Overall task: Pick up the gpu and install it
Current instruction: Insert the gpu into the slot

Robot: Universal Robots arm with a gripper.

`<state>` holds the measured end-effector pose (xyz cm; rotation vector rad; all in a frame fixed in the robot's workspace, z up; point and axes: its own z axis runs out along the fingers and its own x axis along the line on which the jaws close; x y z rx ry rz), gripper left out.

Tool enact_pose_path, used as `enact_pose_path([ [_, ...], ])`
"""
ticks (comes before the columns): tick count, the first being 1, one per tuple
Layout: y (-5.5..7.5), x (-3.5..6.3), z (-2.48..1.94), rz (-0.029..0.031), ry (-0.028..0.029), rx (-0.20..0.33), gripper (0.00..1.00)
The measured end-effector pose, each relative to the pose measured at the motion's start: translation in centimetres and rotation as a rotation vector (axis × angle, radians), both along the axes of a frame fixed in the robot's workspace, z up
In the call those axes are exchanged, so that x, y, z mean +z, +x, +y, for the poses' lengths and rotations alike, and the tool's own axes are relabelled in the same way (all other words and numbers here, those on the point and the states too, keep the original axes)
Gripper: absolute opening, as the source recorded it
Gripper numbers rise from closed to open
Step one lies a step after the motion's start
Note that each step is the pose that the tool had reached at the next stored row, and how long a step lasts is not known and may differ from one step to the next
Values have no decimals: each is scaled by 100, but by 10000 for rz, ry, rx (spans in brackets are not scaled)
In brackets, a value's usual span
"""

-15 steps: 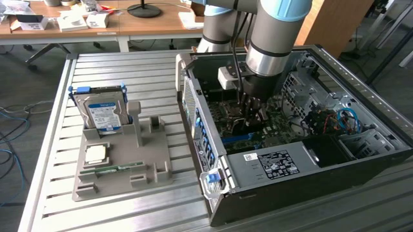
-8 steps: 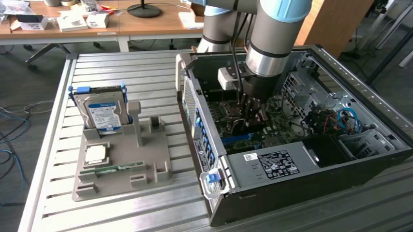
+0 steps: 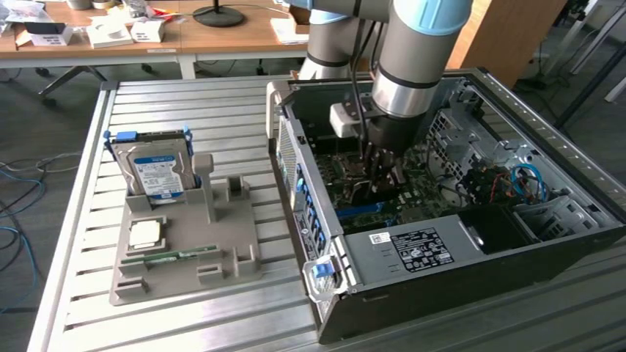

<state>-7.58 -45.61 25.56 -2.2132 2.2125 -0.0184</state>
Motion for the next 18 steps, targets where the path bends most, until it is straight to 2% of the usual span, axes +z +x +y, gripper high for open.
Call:
enact_pose_path([
  [18, -4, -37, 0, -3, 0, -1, 26],
])
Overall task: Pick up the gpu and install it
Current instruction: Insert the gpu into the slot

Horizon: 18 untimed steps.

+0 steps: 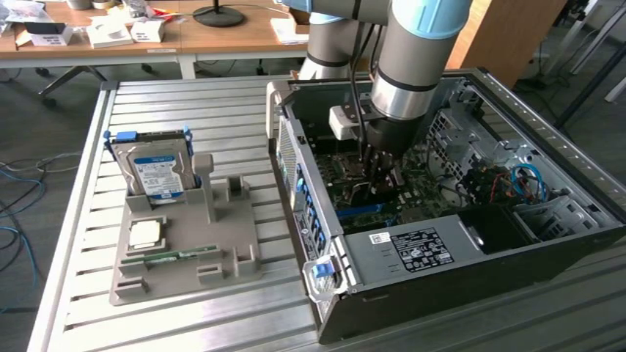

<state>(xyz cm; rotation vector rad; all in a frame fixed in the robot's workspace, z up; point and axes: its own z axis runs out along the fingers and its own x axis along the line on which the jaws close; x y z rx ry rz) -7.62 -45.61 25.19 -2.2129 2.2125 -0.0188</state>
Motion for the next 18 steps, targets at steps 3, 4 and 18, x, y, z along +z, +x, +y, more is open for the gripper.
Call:
enact_pose_path([
  [3, 0, -10, 1, -3, 5, 0, 26],
  [4, 0, -10, 0, -1, 1, 0, 26],
  [18, 0, -50, -2, 0, 0, -10, 26],
])
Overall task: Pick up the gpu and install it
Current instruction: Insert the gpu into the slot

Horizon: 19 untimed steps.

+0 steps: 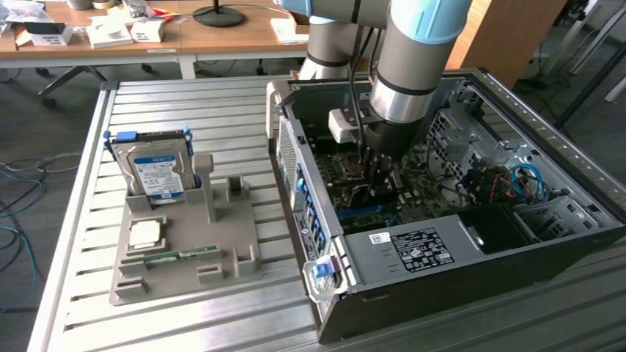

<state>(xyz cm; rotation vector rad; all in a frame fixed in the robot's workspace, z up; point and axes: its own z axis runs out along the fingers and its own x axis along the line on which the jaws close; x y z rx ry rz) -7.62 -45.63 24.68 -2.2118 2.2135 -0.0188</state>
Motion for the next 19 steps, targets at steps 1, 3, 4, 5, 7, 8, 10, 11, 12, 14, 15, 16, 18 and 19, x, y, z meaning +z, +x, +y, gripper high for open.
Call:
enact_pose_path([
  [1, 0, -1, 0, 0, -1, 0, 26],
  [3, 0, -11, 0, -2, 3, 1, 26],
  [4, 0, -13, 0, 0, -1, 1, 26],
  [5, 0, -13, -1, 1, -2, 1, 26],
  [7, 0, -19, 0, -1, -1, 1, 26],
  [8, 1, -25, 0, -2, 2, 0, 26],
  [10, 0, -26, 0, 0, 0, 1, 26],
  [11, 0, -25, 0, 0, -1, 1, 26],
  [12, 0, -25, 0, 0, -1, 1, 26],
  [14, 0, -30, 0, 0, 1, 1, 26],
  [15, 1, -35, 0, -1, 2, 1, 26],
  [16, 1, -37, 0, 0, 0, 1, 26],
  [18, 0, -38, -1, 1, -2, 1, 26],
  [19, 0, -38, -1, 1, -2, 1, 26],
])
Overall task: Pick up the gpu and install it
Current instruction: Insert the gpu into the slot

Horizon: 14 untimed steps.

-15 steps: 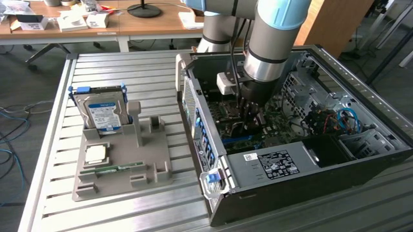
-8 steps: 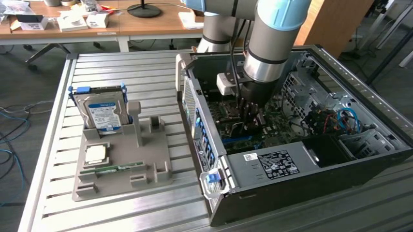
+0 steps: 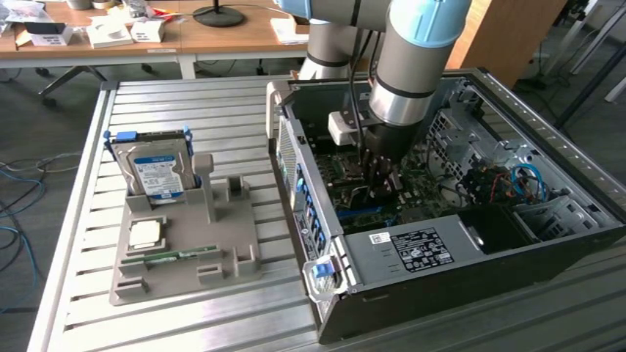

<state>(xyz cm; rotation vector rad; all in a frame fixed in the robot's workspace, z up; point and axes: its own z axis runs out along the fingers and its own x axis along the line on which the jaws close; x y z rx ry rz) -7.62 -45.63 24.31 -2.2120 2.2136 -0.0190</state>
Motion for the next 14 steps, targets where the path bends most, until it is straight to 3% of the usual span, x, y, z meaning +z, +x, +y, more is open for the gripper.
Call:
enact_pose_path([
  [14, 0, -8, -2, -1, 4, -1, 26],
])
